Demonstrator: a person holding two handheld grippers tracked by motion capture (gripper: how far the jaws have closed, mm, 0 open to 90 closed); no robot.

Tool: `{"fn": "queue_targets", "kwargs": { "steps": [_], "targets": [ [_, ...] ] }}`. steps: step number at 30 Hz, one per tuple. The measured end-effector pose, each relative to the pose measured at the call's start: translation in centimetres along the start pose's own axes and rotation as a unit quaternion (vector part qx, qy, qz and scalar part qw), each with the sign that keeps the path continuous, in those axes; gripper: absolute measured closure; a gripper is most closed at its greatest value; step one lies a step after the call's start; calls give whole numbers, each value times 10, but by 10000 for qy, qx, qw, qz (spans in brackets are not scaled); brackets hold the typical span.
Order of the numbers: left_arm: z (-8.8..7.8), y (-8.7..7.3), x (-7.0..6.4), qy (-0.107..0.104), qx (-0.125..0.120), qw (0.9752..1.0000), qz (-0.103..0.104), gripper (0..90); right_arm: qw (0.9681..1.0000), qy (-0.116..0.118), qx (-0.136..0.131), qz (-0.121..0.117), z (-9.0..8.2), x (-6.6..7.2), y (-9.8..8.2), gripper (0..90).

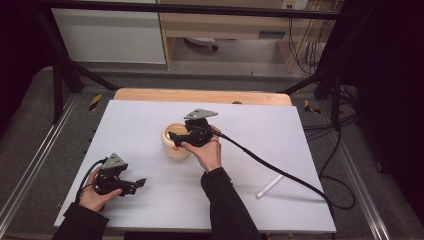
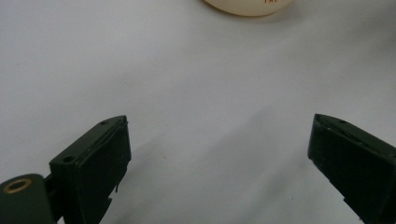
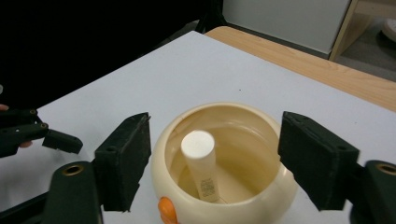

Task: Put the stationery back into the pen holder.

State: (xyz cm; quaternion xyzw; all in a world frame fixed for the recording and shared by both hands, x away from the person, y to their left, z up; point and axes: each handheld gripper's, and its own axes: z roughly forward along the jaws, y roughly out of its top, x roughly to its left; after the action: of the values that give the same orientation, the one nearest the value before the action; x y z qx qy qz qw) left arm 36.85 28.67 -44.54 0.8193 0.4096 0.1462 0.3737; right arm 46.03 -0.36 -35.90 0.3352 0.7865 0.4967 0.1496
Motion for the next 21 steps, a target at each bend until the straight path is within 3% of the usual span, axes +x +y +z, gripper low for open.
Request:
{"fn": "queue_targets", "kwargs": {
  "steps": [8,21],
  "targets": [
    [0,0,0,3,3,10000,4,60,9982,-42,539,-249,-18,2,4,90],
    [0,0,0,-9,21,10000,-1,55,9942,-145,1039,-235,-52,-15,-16,47]
  ]
}}
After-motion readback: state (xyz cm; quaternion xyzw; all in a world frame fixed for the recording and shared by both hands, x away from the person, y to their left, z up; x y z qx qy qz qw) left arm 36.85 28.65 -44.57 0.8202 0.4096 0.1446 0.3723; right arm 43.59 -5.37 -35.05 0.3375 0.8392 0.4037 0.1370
